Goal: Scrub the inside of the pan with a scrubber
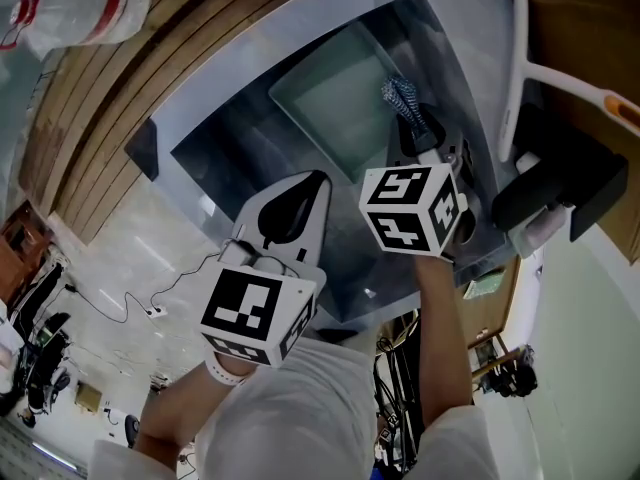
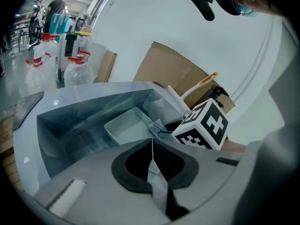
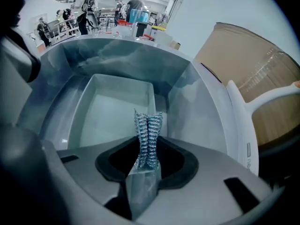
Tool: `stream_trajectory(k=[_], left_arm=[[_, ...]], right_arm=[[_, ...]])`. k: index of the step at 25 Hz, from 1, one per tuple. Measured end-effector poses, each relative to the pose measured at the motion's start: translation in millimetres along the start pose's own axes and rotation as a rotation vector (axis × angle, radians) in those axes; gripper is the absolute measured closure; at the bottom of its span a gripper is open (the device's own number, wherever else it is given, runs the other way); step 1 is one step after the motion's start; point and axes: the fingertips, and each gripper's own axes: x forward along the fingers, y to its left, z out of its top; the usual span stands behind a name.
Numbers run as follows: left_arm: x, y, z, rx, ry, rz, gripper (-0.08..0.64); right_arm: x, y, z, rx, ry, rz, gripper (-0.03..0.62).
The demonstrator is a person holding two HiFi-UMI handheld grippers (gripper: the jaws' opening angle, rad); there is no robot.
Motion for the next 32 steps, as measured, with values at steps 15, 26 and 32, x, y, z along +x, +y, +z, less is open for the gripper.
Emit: stream_trajectory(k=[15, 26, 32], left_arm=[[-7.8, 1.2, -4.7, -0.009, -0.001, 0.002, 0.552], [-12.1, 0.5, -7.2, -0.01, 0.002, -0.003, 0.552], [-16.1, 1.9, -7.4, -0.02, -0.005, 0.003, 0.552]], right_arm=[[5.2, 3.7, 0.4, -0.01, 0.014, 0.044, 0.488], [0.2, 5.9, -13.9, -0.001, 0.042, 0.051, 0.492], [-3.9, 20.0, -13.4, -0.036, 0.037, 0.062, 0.492]])
